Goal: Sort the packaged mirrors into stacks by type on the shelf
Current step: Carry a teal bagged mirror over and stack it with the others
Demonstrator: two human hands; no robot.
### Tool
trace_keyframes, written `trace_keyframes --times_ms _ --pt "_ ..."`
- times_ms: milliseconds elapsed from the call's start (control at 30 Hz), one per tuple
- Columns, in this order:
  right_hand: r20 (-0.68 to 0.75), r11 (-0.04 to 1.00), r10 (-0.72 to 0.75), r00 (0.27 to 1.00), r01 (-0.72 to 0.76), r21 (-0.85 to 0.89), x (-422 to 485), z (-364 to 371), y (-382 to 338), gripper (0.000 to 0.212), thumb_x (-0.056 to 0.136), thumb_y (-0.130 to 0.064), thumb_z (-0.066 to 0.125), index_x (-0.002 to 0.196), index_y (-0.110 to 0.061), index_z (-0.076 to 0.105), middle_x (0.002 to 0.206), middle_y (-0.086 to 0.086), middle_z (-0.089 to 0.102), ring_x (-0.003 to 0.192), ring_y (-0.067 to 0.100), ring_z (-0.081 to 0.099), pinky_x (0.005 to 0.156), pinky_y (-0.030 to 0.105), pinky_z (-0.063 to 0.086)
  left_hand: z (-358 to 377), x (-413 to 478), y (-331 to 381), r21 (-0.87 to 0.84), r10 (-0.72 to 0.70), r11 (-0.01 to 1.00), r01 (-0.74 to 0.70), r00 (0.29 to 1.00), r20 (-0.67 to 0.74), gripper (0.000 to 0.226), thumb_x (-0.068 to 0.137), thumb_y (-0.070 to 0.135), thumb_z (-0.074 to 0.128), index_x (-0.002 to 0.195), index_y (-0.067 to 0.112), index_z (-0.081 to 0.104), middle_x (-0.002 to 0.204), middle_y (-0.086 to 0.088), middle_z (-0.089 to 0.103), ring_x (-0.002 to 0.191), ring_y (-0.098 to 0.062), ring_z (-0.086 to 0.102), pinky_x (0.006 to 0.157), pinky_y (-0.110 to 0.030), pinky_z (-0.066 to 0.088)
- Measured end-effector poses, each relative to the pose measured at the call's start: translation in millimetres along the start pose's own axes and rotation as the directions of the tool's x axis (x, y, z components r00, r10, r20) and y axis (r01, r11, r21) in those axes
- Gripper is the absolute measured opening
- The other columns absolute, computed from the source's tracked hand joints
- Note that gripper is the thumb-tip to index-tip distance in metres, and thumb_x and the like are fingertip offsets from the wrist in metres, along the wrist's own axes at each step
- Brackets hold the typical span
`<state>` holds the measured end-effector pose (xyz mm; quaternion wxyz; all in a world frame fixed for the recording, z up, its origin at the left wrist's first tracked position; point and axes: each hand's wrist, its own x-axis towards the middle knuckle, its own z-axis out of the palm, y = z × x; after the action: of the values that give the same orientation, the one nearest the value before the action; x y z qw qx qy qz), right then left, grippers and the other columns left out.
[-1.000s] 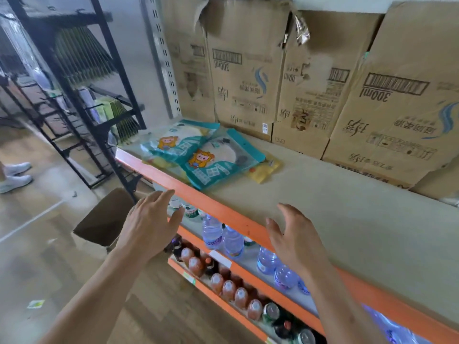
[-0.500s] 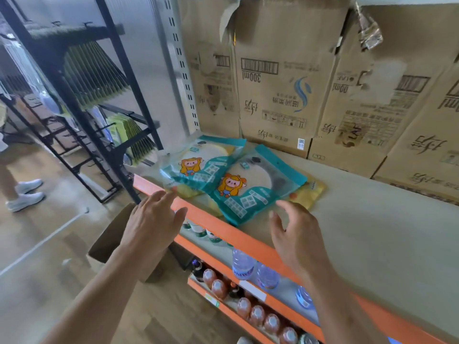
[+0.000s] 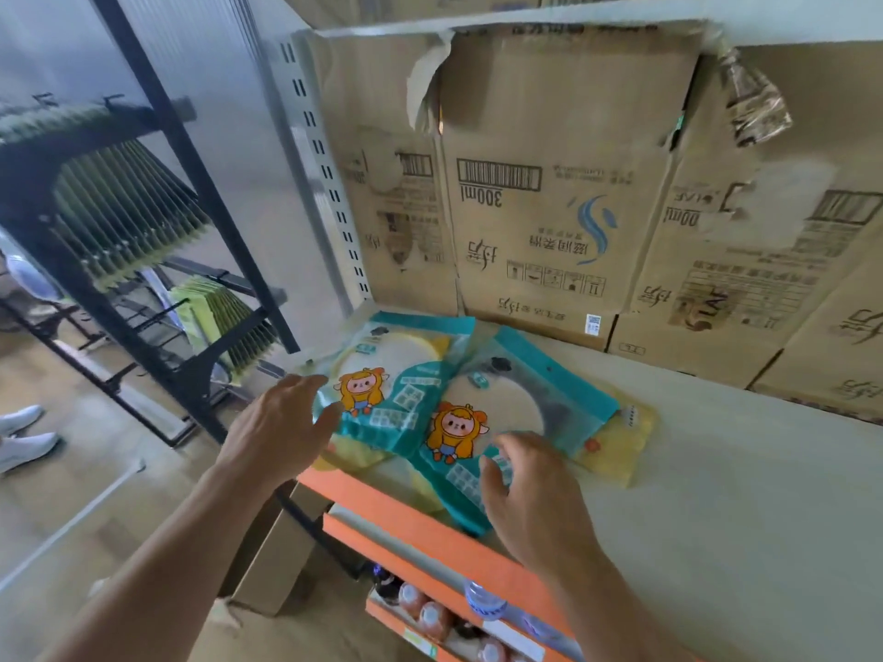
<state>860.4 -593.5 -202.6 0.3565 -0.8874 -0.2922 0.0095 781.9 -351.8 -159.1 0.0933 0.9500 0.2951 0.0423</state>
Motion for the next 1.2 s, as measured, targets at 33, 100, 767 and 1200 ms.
trace_keyframes --times_ms 33,100,767,1200 --pt "0.02 1.0 -0.001 1.0 0.001 0.0 2 3 -3 0.036 0.094 -0.032 0.048 0.125 -0.013 0.056 0.116 0.0 0.062 0.108 0.009 0.057 0.089 0.016 0.044 1 6 -1 0.001 0.004 1.0 -0.004 1.0 0.012 0.05 0.094 0.043 0.049 0.137 0.018 0.046 0.133 -0.008 0.054 0.111 -0.022 0.058 0.088 -0.039 0.052" --pt "0.046 1.0 -0.003 0.999 0.003 -0.005 5 9 -10 0.034 0.095 -0.033 0.047 0.123 -0.016 0.056 0.113 -0.002 0.062 0.106 0.009 0.056 0.088 0.018 0.046 4 21 -5 -0.018 0.016 1.0 -0.016 0.999 0.035 0.048 0.094 0.043 0.049 0.135 0.018 0.048 0.129 -0.009 0.057 0.106 -0.023 0.059 0.085 -0.039 0.053" --pt "0.001 0.958 0.28 0.96 -0.279 -0.063 37 82 -74 0.023 0.096 -0.04 0.04 0.106 -0.023 0.051 0.087 -0.009 0.058 0.077 0.004 0.058 0.072 0.025 0.054 31 144 -23 -0.289 0.116 0.956 -0.052 0.971 0.209 0.04 0.095 0.035 0.049 0.131 0.017 0.049 0.108 -0.008 0.056 0.064 -0.011 0.062 0.045 -0.02 0.044" --pt "0.047 0.574 0.686 0.726 -0.58 0.578 47 79 -81 0.009 0.091 -0.012 0.055 0.091 -0.019 0.062 0.082 -0.004 0.066 0.058 0.001 0.058 0.046 0.012 0.041 37 173 -14 -0.391 0.097 0.917 0.081 0.905 0.414 0.056 0.086 0.042 0.063 0.134 0.018 0.046 0.106 -0.011 0.063 0.076 -0.02 0.064 0.054 -0.027 0.05"
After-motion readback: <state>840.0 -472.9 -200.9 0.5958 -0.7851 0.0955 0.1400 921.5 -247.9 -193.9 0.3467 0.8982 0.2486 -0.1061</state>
